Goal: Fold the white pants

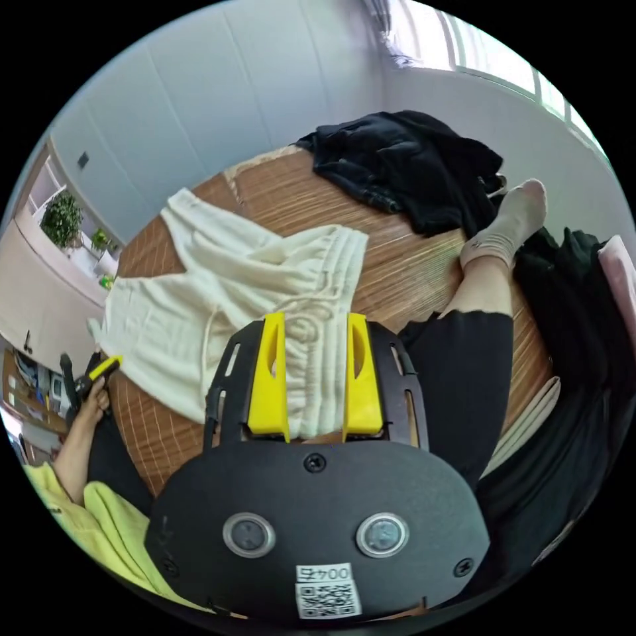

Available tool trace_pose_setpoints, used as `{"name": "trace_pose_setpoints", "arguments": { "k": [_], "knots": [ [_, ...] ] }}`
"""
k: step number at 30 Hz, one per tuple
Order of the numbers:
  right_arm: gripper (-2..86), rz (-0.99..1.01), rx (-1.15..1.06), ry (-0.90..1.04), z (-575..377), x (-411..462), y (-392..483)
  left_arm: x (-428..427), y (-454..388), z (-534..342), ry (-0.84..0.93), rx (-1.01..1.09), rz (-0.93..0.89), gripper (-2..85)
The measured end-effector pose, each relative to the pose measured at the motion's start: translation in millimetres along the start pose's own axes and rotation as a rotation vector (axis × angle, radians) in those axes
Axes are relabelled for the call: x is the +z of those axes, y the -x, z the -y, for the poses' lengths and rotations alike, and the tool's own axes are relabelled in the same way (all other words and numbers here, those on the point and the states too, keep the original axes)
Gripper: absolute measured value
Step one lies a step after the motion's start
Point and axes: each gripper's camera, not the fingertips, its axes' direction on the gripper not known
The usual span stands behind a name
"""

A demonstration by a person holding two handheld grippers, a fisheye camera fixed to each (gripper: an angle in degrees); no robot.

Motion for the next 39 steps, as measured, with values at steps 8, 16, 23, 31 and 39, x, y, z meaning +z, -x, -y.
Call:
{"name": "trace_pose_setpoints", "arguments": {
  "k": [8,16,23,31,39],
  "knots": [
    [12.6,0.113,0.142,0.008,61.9,59.3,-108.9,1.8,-6.3,-4.6,-0.011,0.034,0.033,1.0],
    [15.2,0.189,0.208,0.058,82.4,122.0,-139.6,2.8,-10.4,-6.6,-0.004,0.036,0.061,0.9],
    [7.1,0.281,0.136,0.022,68.6,135.6,-110.2,1.2,-10.4,-10.9,-0.004,0.030,0.074,0.9],
    [3.7,-0.180,-0.025,-0.241,72.5,50.6,-0.8,-7.9,-19.7,-14.4,-0.005,0.049,0.136,0.9],
    [4.8,-0.454,-0.009,-0.180,143.5,47.5,-1.6,-29.4,-48.3,1.4,-0.083,0.124,-0.019,1.3]
  ]
}}
